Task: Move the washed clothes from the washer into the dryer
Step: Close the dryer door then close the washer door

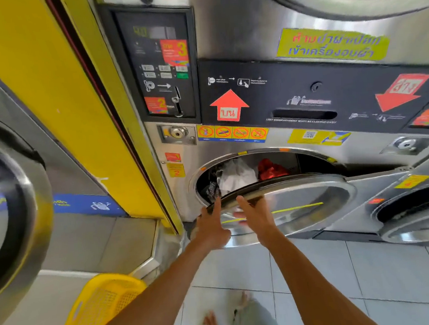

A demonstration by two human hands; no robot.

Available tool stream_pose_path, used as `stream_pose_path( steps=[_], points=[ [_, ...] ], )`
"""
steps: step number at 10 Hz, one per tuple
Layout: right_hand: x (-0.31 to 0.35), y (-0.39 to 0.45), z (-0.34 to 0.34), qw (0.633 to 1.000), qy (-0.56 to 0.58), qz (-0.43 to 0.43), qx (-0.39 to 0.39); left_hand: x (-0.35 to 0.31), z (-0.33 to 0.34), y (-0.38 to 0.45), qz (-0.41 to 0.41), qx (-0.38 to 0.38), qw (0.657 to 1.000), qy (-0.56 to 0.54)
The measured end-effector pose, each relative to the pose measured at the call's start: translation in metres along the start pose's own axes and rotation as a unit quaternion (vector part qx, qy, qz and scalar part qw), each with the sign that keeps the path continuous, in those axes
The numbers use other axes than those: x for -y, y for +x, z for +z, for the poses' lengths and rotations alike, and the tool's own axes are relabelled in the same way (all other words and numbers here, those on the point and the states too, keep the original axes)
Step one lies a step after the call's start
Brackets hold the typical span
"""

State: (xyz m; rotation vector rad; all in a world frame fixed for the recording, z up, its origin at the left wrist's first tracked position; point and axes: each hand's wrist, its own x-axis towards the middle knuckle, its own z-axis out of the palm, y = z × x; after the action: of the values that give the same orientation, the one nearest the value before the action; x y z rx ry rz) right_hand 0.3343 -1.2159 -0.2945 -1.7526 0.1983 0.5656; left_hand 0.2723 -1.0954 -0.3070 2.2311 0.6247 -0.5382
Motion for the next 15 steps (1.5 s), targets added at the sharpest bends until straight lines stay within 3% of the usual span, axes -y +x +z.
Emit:
stream_pose_path(
  steps=[1, 3, 5, 6, 7, 8, 10, 12, 15],
  points=[
    [0.005, 0.012, 0.008, 1.0, -0.008, -0.005, -0.014, -0.003, 0.001, 0.015, -0.014, -0.001, 1.0, -0.014],
    [0.03, 0.054, 0.024, 1.0, 0.01, -0.001, -0.005, -0.013, -0.014, 0.048, -0.061, -0.136, 0.966, -0.212],
    [0.043, 0.096, 0.034, 1.0, 0.008, 0.012, -0.013, -0.038, -0.048, 0.082, -0.1, -0.13, 0.961, -0.222],
    [0.048, 0.119, 0.039, 0.999, 0.016, 0.024, -0.021, -0.045, -0.063, 0.11, -0.146, -0.091, 0.927, -0.333],
    [0.044, 0.128, 0.046, 0.999, 0.007, 0.028, -0.042, -0.047, -0.067, 0.118, -0.182, -0.103, 0.877, -0.433],
    [0.039, 0.134, 0.049, 0.998, -0.014, 0.031, -0.046, -0.049, -0.068, 0.138, -0.226, -0.111, 0.809, -0.532],
    [0.033, 0.144, 0.047, 0.998, -0.03, 0.03, -0.056, -0.048, -0.065, 0.153, -0.227, -0.058, 0.834, -0.5],
    [0.025, 0.151, 0.051, 0.997, -0.014, 0.028, -0.07, -0.058, -0.059, 0.166, -0.25, -0.123, 0.855, -0.438],
    [0.023, 0.166, 0.06, 0.993, -0.058, 0.008, -0.104, -0.048, -0.061, 0.182, -0.226, -0.114, 0.879, -0.403]
  ],
)
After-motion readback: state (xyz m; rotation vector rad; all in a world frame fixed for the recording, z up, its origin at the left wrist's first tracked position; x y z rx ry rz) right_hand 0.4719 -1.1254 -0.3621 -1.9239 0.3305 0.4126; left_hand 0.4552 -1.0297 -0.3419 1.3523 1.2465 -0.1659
